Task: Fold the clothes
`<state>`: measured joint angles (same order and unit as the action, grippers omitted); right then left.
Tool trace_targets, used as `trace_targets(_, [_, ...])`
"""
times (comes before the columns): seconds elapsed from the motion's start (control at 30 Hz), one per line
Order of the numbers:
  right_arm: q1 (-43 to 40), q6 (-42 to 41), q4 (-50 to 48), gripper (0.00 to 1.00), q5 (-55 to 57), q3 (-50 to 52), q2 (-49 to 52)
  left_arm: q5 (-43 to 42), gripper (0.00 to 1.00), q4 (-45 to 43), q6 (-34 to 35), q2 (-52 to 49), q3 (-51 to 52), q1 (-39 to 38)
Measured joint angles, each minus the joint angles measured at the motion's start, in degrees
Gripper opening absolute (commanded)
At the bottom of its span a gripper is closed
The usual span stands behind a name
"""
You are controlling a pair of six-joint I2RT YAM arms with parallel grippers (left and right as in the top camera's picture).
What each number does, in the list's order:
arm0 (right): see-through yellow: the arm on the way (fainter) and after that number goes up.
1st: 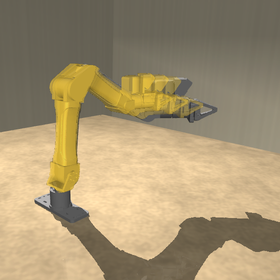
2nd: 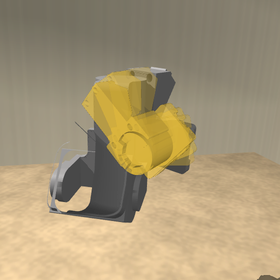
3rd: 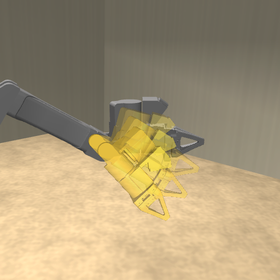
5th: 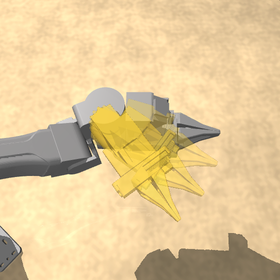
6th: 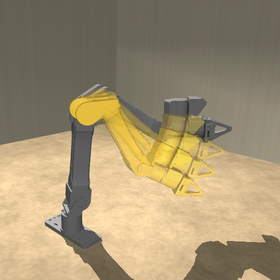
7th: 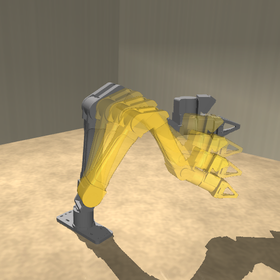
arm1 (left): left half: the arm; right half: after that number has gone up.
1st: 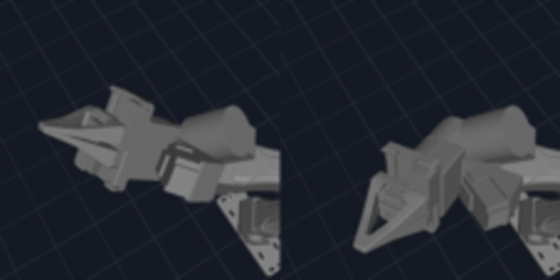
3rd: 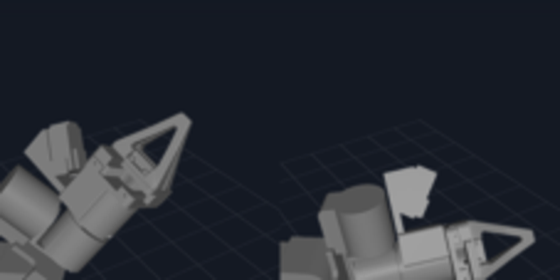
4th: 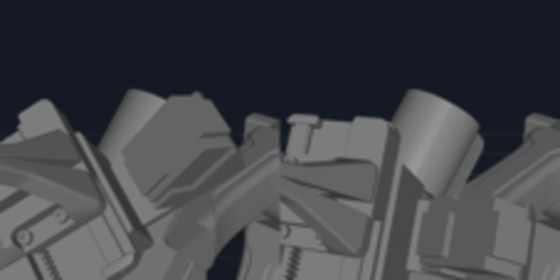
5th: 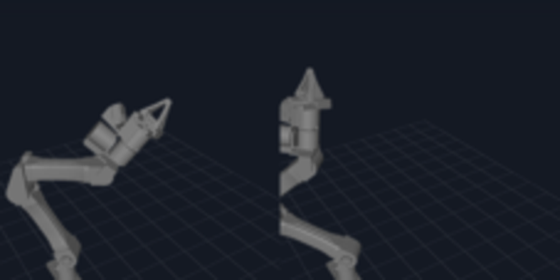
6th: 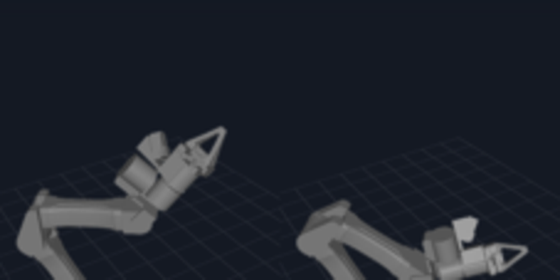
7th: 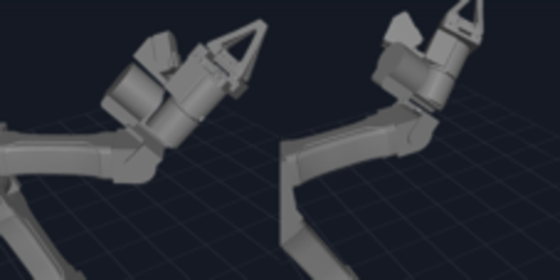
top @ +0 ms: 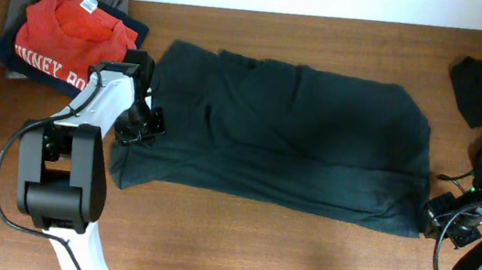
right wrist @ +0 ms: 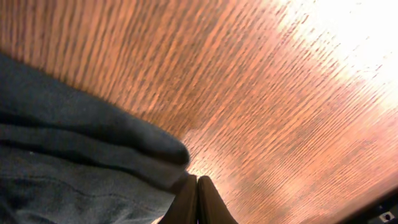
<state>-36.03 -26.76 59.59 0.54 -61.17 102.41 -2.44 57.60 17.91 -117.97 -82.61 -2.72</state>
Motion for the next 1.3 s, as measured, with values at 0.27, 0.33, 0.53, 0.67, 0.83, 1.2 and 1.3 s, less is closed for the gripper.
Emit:
trace_targets(0.27, [-2.1,2.9,-3.3,0.04,-7.5,0.0,-1.1,0.6,0.01,-0.5,0.0,0.0,0.0,0.0])
trace_targets(0.33, [-2.0,4.5,-4.5,0.04,-9.7,0.0,-1.6,0.6,0.01,-0.7,0.0,0.0,0.0,0.0])
trace_targets(0.53, [1.5,9.3,-7.8,0.04,-13.2,0.0,-1.7,0.9,0.01,-2.2,0.0,0.0,0.0,0.0])
trace_targets(0.67, [6.1,11.0,-8.6,0.04,-13.7,0.0,-1.7,1.0,0.02,-2.6,0.0,0.0,0.0,0.0])
trace_targets(0.83, [13.3,10.9,-8.9,0.04,-11.1,0.0,-1.7,1.0,0.02,-2.8,0.0,0.0,0.0,0.0])
trace_targets(1.2, [15.6,5.9,-12.2,0.05,-2.4,3.8,-1.5,1.0,0.02,-2.8,0.0,0.0,0.0,0.0])
trace_targets(1.3, [15.6,5.2,-13.5,0.05,-1.8,5.1,-1.6,1.0,0.07,-2.8,0.0,0.0,0.0,0.0])
